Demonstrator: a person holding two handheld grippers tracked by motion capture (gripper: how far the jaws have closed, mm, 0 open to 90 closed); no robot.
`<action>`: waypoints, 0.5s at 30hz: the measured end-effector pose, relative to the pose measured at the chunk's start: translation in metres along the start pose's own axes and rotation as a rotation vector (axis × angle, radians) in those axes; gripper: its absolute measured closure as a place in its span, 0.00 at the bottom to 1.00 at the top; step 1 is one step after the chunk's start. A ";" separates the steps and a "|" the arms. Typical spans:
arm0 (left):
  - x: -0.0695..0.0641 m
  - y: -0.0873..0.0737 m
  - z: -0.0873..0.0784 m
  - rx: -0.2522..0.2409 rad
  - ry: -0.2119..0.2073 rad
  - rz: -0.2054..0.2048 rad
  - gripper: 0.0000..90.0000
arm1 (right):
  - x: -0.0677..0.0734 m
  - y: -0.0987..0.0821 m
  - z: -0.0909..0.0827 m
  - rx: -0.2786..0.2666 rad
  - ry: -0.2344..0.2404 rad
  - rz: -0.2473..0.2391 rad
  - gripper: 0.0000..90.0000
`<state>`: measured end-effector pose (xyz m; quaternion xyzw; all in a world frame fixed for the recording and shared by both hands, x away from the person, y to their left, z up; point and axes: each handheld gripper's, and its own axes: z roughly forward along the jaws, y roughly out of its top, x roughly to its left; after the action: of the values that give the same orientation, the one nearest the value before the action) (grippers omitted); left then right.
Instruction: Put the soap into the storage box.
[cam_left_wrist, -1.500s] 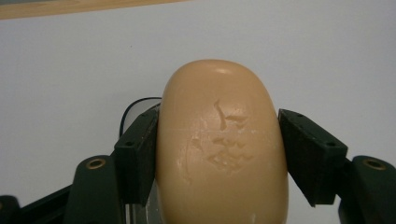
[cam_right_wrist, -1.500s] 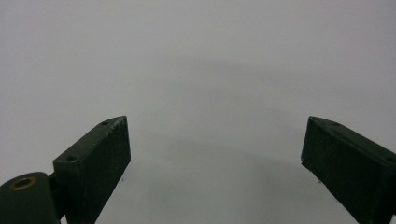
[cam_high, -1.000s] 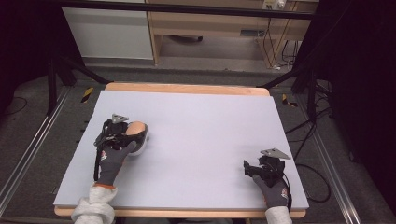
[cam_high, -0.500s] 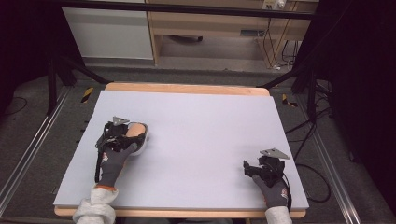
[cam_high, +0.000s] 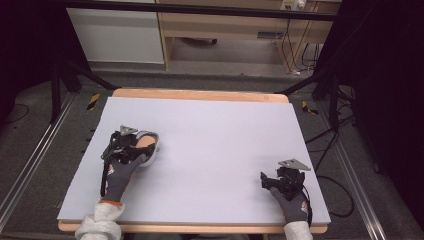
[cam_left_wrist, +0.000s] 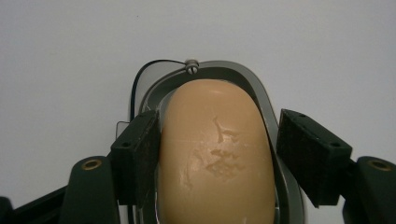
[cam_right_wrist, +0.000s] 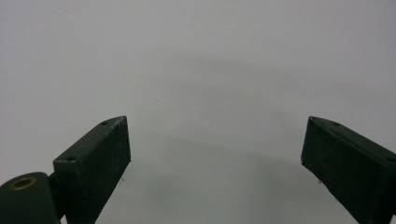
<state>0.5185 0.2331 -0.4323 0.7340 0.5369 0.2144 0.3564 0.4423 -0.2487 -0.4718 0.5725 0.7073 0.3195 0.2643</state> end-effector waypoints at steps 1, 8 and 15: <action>0.000 0.000 0.000 0.000 0.000 0.000 0.34 | 0.000 0.000 0.000 0.000 0.000 0.002 0.09; -0.005 -0.001 -0.011 -0.027 -0.037 0.007 0.35 | 0.000 0.000 0.000 -0.001 -0.002 0.004 0.09; -0.011 -0.001 -0.026 -0.062 -0.061 0.034 0.34 | -0.001 0.000 -0.001 -0.001 -0.002 0.004 0.09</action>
<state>0.4955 0.2306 -0.4152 0.7378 0.5062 0.2144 0.3916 0.4419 -0.2494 -0.4714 0.5742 0.7056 0.3197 0.2648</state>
